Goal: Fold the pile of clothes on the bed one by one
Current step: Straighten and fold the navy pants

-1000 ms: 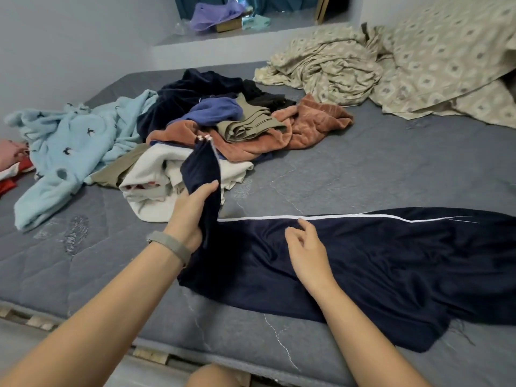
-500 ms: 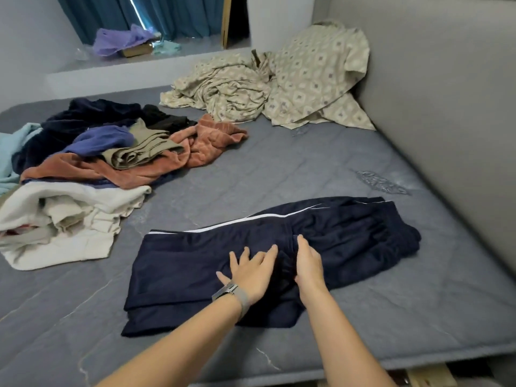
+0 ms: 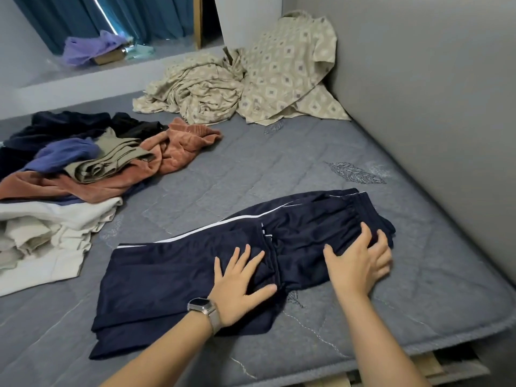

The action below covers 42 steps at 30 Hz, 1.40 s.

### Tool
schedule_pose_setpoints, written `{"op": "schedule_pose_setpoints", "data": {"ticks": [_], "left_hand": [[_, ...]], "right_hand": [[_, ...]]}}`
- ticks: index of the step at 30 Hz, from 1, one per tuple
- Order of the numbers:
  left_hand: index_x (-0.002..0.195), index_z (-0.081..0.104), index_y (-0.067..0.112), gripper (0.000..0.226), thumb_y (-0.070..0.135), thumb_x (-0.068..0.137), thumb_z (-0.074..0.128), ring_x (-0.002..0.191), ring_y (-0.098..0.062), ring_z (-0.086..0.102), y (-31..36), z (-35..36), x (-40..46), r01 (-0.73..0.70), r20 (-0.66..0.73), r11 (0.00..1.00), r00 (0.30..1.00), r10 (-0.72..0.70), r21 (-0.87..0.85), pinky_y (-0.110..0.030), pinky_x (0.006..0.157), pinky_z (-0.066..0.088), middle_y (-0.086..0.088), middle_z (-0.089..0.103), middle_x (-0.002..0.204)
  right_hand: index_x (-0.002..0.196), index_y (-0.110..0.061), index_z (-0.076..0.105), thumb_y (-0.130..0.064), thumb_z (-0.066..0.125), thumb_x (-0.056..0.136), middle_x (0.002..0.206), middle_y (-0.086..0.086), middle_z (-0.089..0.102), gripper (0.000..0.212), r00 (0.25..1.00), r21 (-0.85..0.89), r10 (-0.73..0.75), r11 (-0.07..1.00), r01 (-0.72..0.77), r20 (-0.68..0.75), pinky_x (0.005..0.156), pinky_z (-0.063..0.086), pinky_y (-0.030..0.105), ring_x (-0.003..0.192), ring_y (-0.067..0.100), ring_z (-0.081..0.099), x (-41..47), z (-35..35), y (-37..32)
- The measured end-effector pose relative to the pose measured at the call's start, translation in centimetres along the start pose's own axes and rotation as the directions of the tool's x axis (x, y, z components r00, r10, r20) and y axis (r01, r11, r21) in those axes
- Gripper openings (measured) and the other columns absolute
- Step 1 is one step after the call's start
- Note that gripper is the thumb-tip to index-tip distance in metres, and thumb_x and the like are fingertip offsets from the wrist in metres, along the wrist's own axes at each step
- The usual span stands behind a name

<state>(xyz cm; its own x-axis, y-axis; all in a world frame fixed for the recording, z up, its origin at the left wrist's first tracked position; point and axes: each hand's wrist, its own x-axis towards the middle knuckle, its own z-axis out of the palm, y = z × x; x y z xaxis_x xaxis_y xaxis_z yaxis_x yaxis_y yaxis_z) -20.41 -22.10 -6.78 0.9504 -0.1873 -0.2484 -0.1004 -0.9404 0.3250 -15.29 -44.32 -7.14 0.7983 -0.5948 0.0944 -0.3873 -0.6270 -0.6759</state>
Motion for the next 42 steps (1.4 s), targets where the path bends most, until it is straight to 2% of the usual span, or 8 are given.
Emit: {"op": "schedule_pose_setpoints", "data": {"ticks": [10,17,21,24,28,32,38,42], "left_hand": [[0.106,-0.044,0.069,0.067,0.067,0.056,0.0,0.144,-0.034,-0.02,-6.2,-2.3,-2.9,0.186,0.043,0.928,0.977,-0.21,0.324,-0.071,0.106,-0.002,0.006,-0.025,0.157],[0.15,0.012,0.04,0.082,0.062,0.071,0.006,0.145,-0.019,-0.021,-9.3,-3.0,-3.7,0.337,-0.012,0.937,0.941,-0.337,0.093,-0.073,0.105,-0.004,0.02,-0.026,0.151],[0.15,0.015,0.039,0.057,0.042,0.096,0.033,0.147,-0.029,-0.013,-10.7,-3.6,-3.9,0.589,-0.149,0.801,0.806,-0.572,0.111,-0.075,0.104,0.007,0.016,-0.013,0.159],[0.145,0.03,0.032,0.064,0.047,0.084,0.033,0.147,-0.025,-0.001,-11.2,-3.0,-4.5,0.292,-0.192,0.929,0.949,-0.251,0.227,-0.078,0.101,0.011,0.006,0.012,0.16],[0.148,0.013,0.047,0.069,0.066,0.087,0.039,0.148,-0.011,0.002,-9.6,-1.0,-5.6,-0.219,-0.243,0.965,0.937,0.249,0.146,-0.065,0.112,-0.002,0.015,0.019,0.157],[0.136,0.02,0.064,0.063,0.081,0.079,0.001,0.142,0.004,-0.013,-6.7,-0.6,-4.4,0.063,-0.235,0.979,0.966,-0.108,-0.193,-0.049,0.113,-0.019,0.025,0.006,0.155],[0.143,0.01,0.057,0.063,0.073,0.082,0.006,0.146,-0.013,-0.007,-6.2,0.5,-2.7,0.206,-0.225,0.957,0.961,-0.158,0.206,-0.068,0.107,-0.005,0.016,0.0,0.158],[0.128,0.043,0.059,0.065,0.079,0.066,0.036,0.144,0.001,0.008,-7.1,-2.3,-3.7,0.095,-0.073,0.888,0.987,-0.143,-0.451,-0.05,0.116,-0.014,0.021,0.023,0.152]], "right_hand": [[0.143,-0.015,0.038,-0.021,0.081,0.071,0.157,0.019,0.008,0.083,0.991,0.059,-0.088,0.995,0.082,0.099,0.113,0.027,0.051,0.144,0.037,0.003,-0.5,1.4,0.3],[0.141,-0.01,0.038,-0.004,0.08,0.067,0.155,0.022,0.009,0.086,1.0,0.275,0.015,0.961,-0.01,-0.018,0.116,0.016,0.043,0.141,0.041,0.01,-0.6,1.0,-0.8],[0.141,-0.007,0.028,-0.001,0.077,0.068,0.146,0.023,0.023,0.088,0.861,0.671,0.507,0.654,-0.349,-0.046,0.106,0.027,0.033,0.132,0.037,0.03,0.5,-0.6,-2.2],[0.143,-0.006,0.025,-0.008,0.078,0.073,0.146,0.014,0.032,0.087,0.79,0.759,0.589,0.433,-0.486,0.17,0.096,0.037,0.024,0.124,0.024,0.045,0.8,-0.5,-1.9],[0.118,-0.005,0.057,-0.024,0.089,0.062,0.12,0.004,0.062,0.067,0.782,0.701,0.458,0.382,-0.603,0.423,0.093,0.05,0.032,0.102,0.018,0.061,0.5,0.9,-2.0],[0.115,-0.009,0.063,-0.032,0.09,0.06,0.113,-0.001,0.065,0.065,0.8,0.672,0.413,0.441,-0.594,0.436,0.094,0.051,0.035,0.1,0.017,0.062,0.2,1.5,-2.4],[0.102,-0.009,0.064,-0.012,0.073,0.079,0.095,-0.005,0.067,0.025,0.9,0.775,0.212,0.459,-0.435,0.38,0.075,0.05,0.026,0.092,0.015,0.065,-0.7,-0.7,-6.1],[0.07,-0.018,0.054,0.0,0.071,0.079,0.072,-0.009,0.061,0.026,0.957,0.795,-0.085,0.581,-0.177,0.276,0.069,0.05,0.02,0.07,0.005,0.06,-3.1,-2.7,-9.6]]}}
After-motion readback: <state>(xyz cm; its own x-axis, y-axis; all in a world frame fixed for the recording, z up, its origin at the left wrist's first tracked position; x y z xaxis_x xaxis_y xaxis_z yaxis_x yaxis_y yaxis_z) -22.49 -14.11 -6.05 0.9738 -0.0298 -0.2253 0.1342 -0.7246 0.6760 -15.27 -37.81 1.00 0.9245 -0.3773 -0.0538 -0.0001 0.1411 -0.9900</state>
